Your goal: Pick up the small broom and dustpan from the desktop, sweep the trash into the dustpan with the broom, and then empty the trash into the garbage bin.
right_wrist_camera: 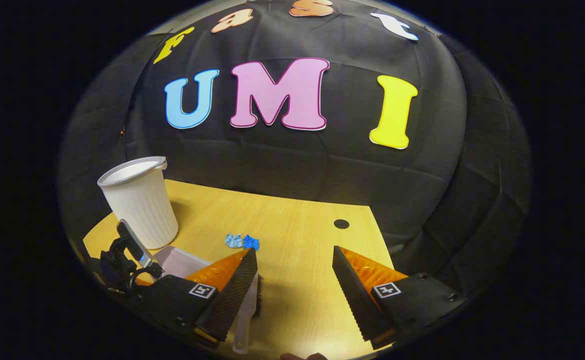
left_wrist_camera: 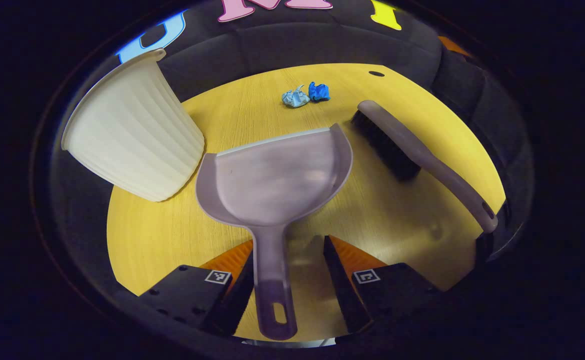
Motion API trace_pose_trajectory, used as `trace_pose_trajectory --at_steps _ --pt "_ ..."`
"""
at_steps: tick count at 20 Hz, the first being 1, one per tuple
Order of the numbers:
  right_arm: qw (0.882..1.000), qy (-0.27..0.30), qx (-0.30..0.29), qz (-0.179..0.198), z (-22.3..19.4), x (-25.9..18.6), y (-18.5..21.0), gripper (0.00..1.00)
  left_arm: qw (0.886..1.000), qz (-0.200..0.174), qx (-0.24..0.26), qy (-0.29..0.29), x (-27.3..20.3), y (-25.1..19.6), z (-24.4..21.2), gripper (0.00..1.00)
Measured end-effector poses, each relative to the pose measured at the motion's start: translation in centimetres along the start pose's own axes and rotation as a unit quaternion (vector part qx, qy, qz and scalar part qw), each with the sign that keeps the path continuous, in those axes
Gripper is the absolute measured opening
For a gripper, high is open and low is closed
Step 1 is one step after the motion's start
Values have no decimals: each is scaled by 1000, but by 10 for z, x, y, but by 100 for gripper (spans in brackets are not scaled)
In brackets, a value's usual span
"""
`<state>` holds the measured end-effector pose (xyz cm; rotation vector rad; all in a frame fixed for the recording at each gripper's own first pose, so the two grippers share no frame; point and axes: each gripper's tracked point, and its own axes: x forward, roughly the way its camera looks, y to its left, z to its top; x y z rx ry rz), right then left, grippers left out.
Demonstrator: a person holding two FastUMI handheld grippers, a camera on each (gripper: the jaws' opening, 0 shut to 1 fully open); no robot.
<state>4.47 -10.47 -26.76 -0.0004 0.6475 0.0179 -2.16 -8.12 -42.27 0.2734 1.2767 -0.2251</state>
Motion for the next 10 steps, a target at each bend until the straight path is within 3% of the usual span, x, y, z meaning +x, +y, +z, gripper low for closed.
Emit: trace_pose_trajectory --at_steps 4,8,10 --pt "999 30 34 4 -10 8 -8 98 999 -1 -38 32 6 0 -7 39" --pt "994 96 43 11 -36 6 -4 98 999 -3 -28 42 5 4 -2 36" --pt "985 161 56 36 -59 2 18 96 998 -9 -33 53 7 6 -3 33"
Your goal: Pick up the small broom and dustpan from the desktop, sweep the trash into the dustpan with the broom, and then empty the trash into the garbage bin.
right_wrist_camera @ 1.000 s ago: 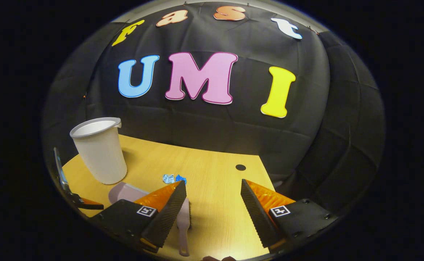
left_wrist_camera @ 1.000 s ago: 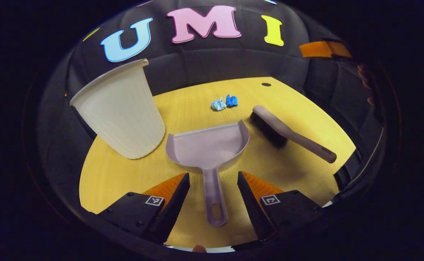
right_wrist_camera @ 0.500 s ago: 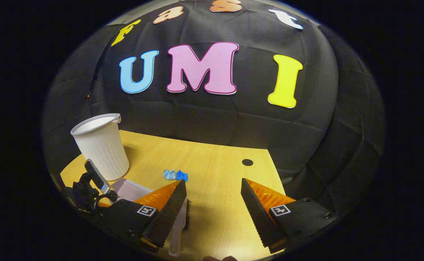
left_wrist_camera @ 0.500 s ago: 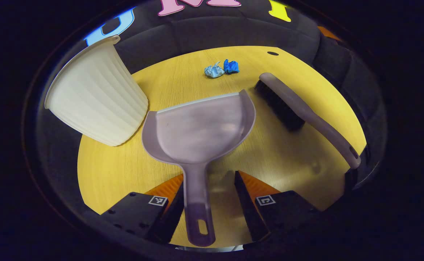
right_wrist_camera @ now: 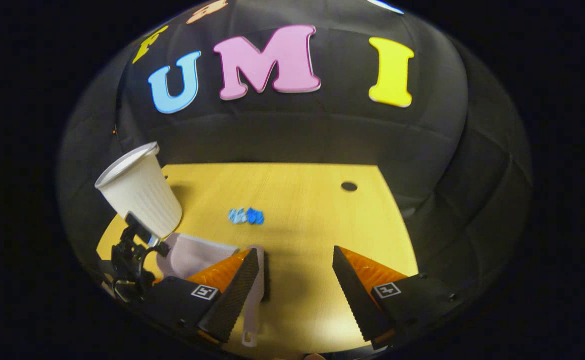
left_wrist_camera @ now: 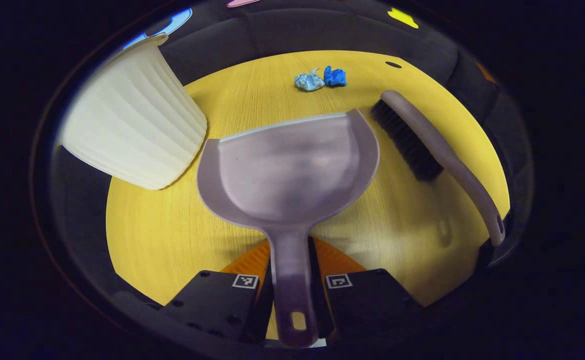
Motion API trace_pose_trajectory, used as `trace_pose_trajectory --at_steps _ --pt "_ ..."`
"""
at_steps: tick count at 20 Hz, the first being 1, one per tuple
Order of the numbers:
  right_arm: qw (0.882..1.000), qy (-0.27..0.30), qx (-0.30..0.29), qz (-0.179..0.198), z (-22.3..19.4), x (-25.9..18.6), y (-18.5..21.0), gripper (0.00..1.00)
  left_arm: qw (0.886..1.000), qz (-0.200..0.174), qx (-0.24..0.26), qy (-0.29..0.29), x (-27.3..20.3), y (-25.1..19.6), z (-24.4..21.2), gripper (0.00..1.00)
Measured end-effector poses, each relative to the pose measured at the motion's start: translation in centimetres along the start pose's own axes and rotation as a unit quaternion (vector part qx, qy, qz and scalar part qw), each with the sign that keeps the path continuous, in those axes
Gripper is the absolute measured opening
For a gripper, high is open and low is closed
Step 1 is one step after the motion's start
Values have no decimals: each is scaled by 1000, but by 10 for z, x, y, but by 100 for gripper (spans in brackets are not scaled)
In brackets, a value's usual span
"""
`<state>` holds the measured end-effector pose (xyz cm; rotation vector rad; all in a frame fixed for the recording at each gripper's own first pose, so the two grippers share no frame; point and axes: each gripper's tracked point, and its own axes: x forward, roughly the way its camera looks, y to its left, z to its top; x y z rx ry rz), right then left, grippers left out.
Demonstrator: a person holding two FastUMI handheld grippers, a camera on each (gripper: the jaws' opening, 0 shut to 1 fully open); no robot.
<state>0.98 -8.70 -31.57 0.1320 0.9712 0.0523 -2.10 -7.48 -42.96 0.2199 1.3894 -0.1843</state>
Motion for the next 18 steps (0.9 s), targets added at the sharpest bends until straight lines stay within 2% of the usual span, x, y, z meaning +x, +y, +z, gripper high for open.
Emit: trace_pose_trajectory --at_steps 1,2,3,6,9,11,13,14,15,16,17,18 --pt "1000 22 1 4 -10 0 11 94 1000 -2 -1 5 0 1 1 32" --pt "999 38 -6 6 -18 1 20 87 1000 -1 4 4 1 4 1 31" --pt "998 58 -19 9 -27 2 28 94 1000 0 2 3 2 7 1 32" --pt "990 125 -65 6 -58 17 40 95 1000 -1 -6 -6 -1 18 -6 31" --pt "977 213 -12 -1 -95 30 50 95 1000 -4 -1 -20 -3 33 -16 32" --pt "964 263 3 -29 -124 37 42 96 1000 -11 -5 -27 -5 41 -24 31" --pt "959 280 -8 -46 -137 48 40 96 999 -30 -18 -33 -6 45 -28 31" --pt "957 285 -13 -54 -140 54 41 95 999 -32 -12 -34 -6 47 -29 31" --pt "955 291 -19 -61 -144 58 43 88 999 -30 2 -36 -7 48 -30 31" --pt "952 299 -18 -65 -149 61 45 91 999 -28 13 -40 -7 50 -31 31" --pt "950 305 -16 -68 -151 65 48 80 999 -30 15 -43 -6 51 -30 31" --pt "948 308 -18 -72 -154 67 49 83 998 -35 10 -43 -5 51 -31 32"
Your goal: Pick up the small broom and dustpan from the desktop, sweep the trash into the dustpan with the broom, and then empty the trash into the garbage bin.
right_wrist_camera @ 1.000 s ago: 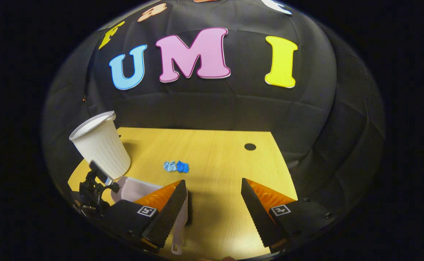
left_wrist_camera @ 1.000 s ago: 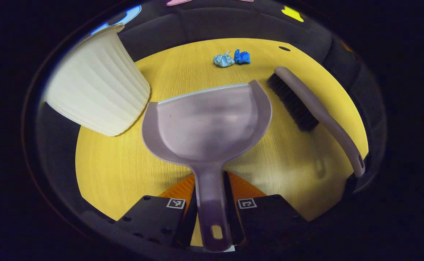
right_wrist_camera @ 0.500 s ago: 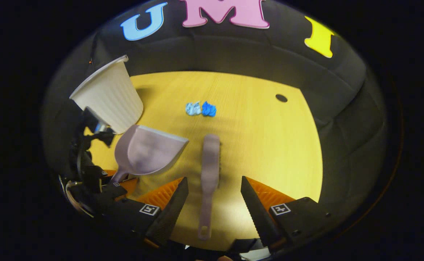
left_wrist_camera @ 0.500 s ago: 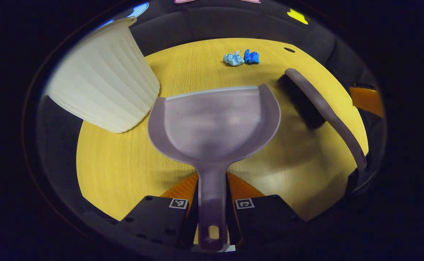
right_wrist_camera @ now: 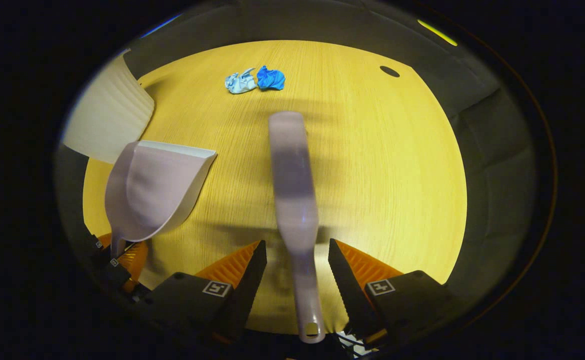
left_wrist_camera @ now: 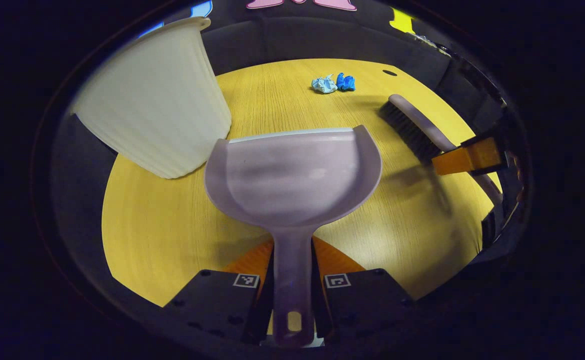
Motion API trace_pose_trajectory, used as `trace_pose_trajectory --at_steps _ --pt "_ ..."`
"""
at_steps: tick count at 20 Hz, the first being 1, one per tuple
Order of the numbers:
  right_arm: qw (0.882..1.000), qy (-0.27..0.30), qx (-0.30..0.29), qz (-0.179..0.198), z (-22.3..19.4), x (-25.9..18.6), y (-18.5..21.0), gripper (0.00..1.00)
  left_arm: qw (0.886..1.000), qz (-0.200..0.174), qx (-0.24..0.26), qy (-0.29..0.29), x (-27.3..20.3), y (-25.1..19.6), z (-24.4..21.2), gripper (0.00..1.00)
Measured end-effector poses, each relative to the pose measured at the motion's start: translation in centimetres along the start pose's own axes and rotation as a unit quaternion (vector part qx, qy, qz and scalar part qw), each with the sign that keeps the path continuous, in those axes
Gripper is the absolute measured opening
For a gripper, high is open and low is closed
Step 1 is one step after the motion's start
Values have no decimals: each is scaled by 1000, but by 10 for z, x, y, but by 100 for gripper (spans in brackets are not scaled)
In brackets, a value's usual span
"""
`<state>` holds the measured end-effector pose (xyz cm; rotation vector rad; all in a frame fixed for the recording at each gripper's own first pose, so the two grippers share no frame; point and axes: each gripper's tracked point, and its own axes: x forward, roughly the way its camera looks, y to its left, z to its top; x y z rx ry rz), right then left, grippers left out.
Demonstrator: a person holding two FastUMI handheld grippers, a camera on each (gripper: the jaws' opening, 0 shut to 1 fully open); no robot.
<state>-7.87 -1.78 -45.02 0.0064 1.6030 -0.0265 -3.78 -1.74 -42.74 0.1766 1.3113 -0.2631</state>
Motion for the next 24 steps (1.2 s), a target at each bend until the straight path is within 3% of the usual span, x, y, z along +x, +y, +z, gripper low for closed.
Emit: trace_pose_trajectory --at_steps 1,4,6,7,8,9,10,12,13,15,16,19,24 --pt "1000 10 -7 -15 -3 5 -4 75 1000 -5 -5 0 -1 0 -1 30" --pt "999 41 -2 -26 -17 16 -5 74 1000 -10 1 -7 -2 2 0 31" --pt "998 51 17 -25 -20 21 -5 57 1000 -12 5 -11 -3 3 1 31" --pt "998 52 24 -25 -21 20 -5 57 1000 -14 7 -13 -4 4 1 30" --pt "998 54 26 -17 -22 17 -4 47 1000 -16 7 -16 -6 3 1 32" --pt "997 59 38 -10 -20 17 -1 47 1000 -19 7 -18 -6 3 2 32" --pt "997 61 47 -8 -22 19 -1 37 1000 -21 9 -20 -7 4 2 32" --pt "997 59 51 0 -17 20 -1 35 999 -25 13 -19 -8 6 0 31" --pt "997 57 47 -4 -15 22 -3 41 999 -27 16 -18 -8 9 -1 31" --pt "997 58 48 -6 -11 20 -7 23 999 -30 26 -18 -10 12 -1 32" --pt "997 60 48 -2 -7 16 -7 30 999 -34 28 -20 -12 14 0 32" --pt "999 40 30 -12 19 3 -19 30 998 -51 31 -33 -23 19 7 31" --pt "999 5 -13 -41 105 -4 -54 29 997 -64 33 -23 -27 21 11 30"
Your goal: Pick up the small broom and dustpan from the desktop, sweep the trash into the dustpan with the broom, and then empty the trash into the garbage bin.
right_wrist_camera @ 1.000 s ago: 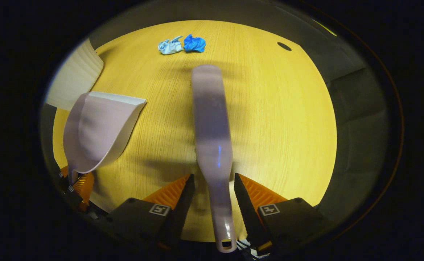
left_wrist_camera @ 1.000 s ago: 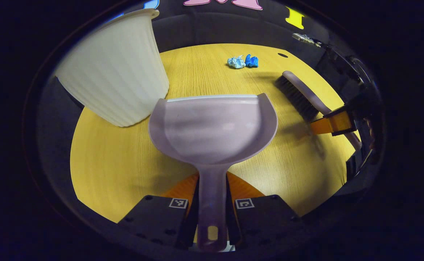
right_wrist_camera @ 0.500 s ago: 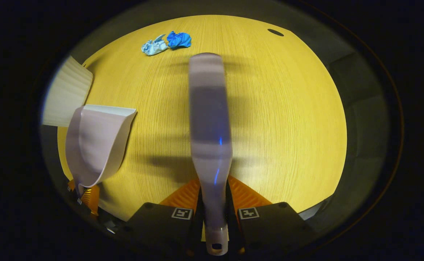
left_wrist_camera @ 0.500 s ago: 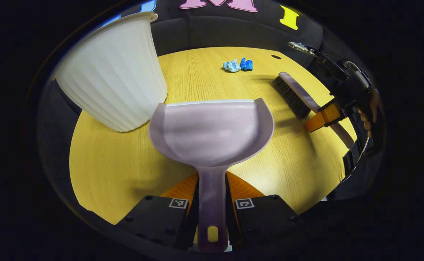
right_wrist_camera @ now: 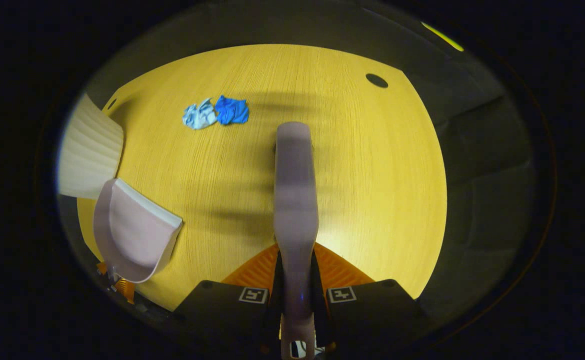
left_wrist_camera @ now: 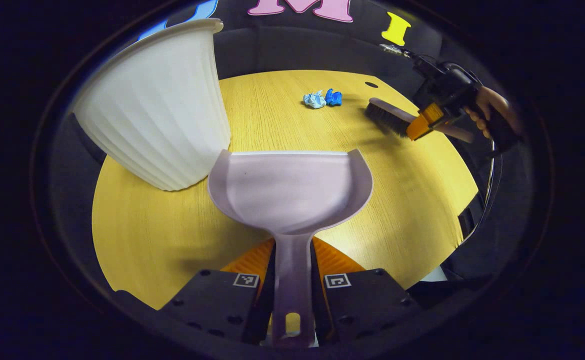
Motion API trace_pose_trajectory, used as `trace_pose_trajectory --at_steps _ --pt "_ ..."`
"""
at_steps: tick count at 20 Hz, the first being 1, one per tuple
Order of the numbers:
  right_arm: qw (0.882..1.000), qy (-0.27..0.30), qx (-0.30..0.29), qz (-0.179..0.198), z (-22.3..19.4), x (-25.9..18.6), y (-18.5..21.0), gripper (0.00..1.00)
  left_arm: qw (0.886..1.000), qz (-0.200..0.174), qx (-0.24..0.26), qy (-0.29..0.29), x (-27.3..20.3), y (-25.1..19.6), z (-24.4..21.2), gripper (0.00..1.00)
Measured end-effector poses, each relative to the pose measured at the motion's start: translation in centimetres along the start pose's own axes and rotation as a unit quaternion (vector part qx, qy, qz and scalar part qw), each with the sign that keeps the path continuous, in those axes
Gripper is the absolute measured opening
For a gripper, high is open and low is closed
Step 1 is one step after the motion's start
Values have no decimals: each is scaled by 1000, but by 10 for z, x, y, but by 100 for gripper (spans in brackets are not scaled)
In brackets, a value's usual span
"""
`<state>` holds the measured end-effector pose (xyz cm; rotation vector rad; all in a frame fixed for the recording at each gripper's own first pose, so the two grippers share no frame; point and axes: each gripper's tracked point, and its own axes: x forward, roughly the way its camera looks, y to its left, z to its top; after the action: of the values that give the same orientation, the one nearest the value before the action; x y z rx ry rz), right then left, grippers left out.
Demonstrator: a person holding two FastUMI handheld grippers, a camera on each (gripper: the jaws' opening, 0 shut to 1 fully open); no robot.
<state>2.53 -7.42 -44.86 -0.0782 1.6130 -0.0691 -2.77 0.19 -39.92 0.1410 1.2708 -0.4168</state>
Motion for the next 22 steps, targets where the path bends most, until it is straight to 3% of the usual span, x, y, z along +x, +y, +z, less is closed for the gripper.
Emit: trace_pose_trajectory --at_steps 5,13,16,17,19,22 --pt "991 -47 -114 -45 99 19 -36 29 1000 10 -7 14 -1 -8 13 32" --pt "974 -70 -217 -5 178 71 -23 28 998 25 -11 51 9 -21 34 32" --pt "959 -59 -276 15 175 80 2 29 998 29 -12 58 13 -29 41 31" --pt "951 -77 -299 18 181 80 11 29 998 31 -12 62 13 -29 41 31" --pt "942 -72 -321 64 170 76 40 28 997 32 -16 63 12 -31 42 32" --pt "908 -66 -400 107 149 58 74 29 997 31 -19 70 12 -31 41 32"
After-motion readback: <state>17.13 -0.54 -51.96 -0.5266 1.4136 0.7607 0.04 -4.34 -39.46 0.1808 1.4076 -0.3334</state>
